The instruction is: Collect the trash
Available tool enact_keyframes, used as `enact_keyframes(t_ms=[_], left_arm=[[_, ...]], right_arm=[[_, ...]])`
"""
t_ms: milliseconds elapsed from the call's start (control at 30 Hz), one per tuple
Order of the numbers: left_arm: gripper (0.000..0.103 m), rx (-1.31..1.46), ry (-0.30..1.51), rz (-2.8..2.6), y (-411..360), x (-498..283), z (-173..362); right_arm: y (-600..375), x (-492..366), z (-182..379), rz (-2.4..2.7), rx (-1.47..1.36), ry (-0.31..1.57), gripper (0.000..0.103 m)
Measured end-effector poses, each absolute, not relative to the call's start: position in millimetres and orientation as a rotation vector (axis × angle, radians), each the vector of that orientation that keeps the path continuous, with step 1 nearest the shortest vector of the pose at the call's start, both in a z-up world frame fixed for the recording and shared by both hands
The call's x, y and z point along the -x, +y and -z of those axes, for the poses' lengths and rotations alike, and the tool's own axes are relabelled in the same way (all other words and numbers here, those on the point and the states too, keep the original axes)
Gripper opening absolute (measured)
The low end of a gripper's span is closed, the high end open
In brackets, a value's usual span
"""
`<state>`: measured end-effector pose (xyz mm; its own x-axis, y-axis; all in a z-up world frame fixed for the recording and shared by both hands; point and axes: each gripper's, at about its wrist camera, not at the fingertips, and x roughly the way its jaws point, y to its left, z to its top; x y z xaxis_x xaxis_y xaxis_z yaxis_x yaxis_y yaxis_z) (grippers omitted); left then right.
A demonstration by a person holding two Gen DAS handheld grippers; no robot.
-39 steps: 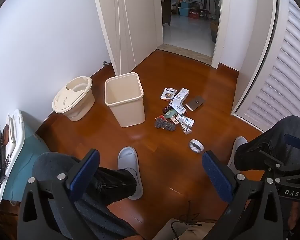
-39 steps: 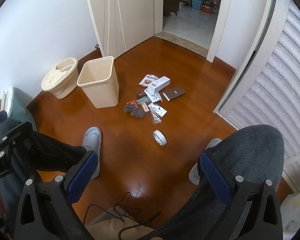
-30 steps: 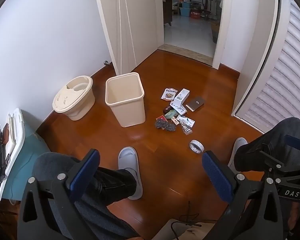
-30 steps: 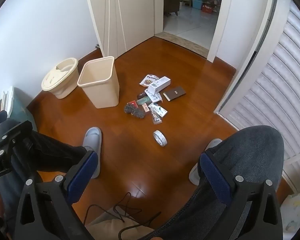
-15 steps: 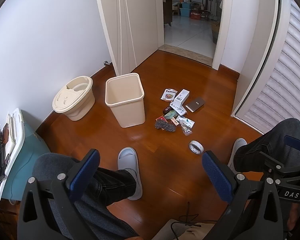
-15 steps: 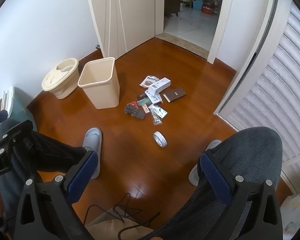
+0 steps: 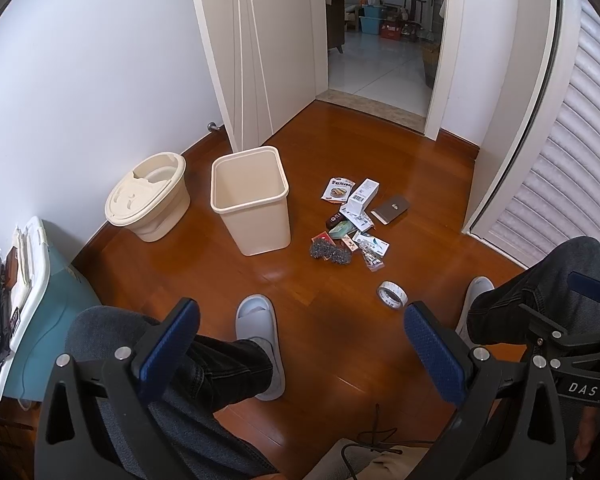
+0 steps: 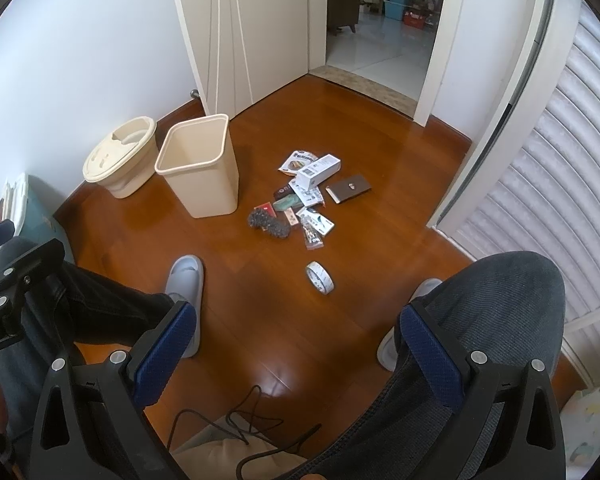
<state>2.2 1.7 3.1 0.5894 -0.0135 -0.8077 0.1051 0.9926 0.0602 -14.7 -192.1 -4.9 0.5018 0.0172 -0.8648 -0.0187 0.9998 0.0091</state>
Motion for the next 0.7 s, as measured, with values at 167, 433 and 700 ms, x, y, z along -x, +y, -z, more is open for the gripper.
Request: enact_keyframes(t_ms=[167, 433, 700], left_arm=[[0.103, -0.105, 0.938, 0.069, 1.0, -2.3, -3.3], [0.103, -0.103, 0.939, 0.07, 1.2, -2.5, -3.6], [0.103, -0.103, 0.94, 0.07, 0.6, -2.1, -3.6]], right_arm=[[-192.0, 13.9, 6.1, -0.023, 0.001, 1.049, 0.103], [-192.3, 13.4, 6.2, -0.023, 0.001, 1.05, 0.103], [-191.9, 14.2, 6.9, -0.021, 0.0, 1.048, 0.103]])
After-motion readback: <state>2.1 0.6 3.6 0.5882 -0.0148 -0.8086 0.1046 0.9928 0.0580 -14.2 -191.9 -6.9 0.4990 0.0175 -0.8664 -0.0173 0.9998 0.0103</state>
